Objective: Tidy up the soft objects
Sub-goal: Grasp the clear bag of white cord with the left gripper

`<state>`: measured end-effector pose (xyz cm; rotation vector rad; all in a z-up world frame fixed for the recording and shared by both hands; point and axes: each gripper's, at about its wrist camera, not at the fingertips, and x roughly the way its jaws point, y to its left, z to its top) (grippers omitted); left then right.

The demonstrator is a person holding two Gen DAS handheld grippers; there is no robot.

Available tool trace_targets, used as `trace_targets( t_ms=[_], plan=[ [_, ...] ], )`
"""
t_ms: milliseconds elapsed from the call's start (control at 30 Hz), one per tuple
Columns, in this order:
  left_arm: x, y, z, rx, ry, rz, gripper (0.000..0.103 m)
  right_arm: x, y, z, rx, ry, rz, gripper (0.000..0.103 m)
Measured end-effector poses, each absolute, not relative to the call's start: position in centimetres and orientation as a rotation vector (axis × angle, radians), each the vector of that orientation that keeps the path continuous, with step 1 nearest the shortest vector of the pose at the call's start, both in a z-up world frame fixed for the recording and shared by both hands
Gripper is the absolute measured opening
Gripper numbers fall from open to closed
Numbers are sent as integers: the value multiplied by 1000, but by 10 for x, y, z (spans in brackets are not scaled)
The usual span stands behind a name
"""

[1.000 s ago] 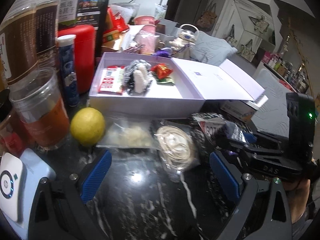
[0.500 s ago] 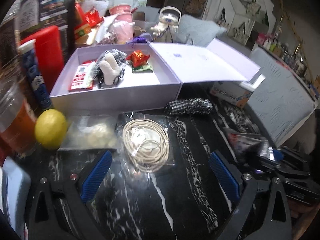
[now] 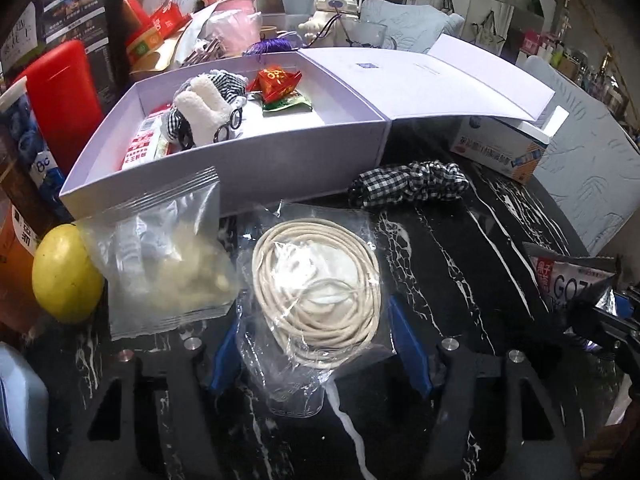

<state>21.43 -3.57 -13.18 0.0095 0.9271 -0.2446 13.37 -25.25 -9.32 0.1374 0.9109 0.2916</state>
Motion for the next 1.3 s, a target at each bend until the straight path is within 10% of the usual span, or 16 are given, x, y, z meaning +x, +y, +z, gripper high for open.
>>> trace_targets(
  t_ms=[600,967,1300],
  plan=[
    [142,-43,-129,63,998,-386,63,115,-247,-101,136,925,300,41],
    [148,-50,-135,131,952,-341,84,117,-250,-110,154,958,279,42],
    [155,-40,-127,-20,973,-383,57,120,-243,-121,163,1007,298,46]
  ],
)
